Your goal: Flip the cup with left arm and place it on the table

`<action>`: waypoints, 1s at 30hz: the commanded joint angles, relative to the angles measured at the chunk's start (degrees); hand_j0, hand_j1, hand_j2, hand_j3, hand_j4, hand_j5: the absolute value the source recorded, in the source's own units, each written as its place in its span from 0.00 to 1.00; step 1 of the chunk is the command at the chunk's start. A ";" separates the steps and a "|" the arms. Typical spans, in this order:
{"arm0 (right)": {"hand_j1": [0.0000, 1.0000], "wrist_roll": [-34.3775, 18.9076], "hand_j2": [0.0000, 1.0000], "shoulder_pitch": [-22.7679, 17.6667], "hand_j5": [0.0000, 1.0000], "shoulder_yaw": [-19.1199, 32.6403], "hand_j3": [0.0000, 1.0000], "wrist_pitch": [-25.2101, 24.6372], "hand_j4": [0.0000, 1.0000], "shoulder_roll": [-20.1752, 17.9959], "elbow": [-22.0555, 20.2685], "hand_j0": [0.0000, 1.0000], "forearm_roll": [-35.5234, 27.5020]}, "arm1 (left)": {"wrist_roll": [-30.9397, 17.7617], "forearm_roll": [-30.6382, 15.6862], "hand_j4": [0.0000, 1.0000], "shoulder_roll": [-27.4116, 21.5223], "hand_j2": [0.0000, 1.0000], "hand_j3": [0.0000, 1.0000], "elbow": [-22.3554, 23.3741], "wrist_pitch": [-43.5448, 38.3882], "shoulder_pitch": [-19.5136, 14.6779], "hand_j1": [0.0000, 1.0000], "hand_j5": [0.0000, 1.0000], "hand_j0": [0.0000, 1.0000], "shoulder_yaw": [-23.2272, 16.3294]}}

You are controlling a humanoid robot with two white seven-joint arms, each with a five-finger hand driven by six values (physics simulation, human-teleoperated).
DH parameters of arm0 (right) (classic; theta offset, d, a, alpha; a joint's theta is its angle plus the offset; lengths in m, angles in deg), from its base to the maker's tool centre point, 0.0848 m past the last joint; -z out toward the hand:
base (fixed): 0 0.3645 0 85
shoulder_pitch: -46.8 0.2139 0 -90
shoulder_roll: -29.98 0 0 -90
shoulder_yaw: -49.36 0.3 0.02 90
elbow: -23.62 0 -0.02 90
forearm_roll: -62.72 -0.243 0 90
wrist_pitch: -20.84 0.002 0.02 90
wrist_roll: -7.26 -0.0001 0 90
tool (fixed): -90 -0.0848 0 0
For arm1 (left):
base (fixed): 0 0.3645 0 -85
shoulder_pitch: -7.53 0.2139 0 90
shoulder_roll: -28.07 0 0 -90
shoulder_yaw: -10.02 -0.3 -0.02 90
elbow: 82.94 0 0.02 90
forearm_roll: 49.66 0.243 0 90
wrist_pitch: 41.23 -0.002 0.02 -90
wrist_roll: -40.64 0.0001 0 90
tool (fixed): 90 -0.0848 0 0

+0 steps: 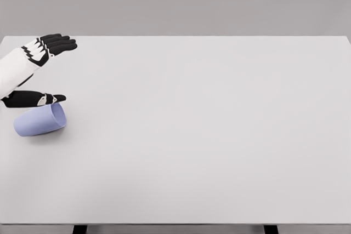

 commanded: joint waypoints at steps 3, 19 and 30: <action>1.00 0.03 1.00 0.00 1.00 0.02 1.00 -0.01 1.00 0.00 -0.05 1.00 0.11 | 0.03 -0.37 1.00 -0.41 1.00 1.00 -0.03 0.00 -0.09 1.00 1.00 1.00 0.02; 1.00 0.03 1.00 -0.09 1.00 0.02 1.00 -0.01 1.00 0.00 0.13 1.00 -0.07 | 0.12 -4.41 1.00 -5.24 1.00 1.00 -0.03 -1.59 1.14 1.00 1.00 1.00 -1.13; 1.00 0.03 1.00 -0.09 1.00 0.02 1.00 -0.01 1.00 0.00 0.13 1.00 -0.07 | -9.02 -29.55 1.00 -13.86 1.00 1.00 -0.03 -18.04 2.11 1.00 1.00 1.00 -11.23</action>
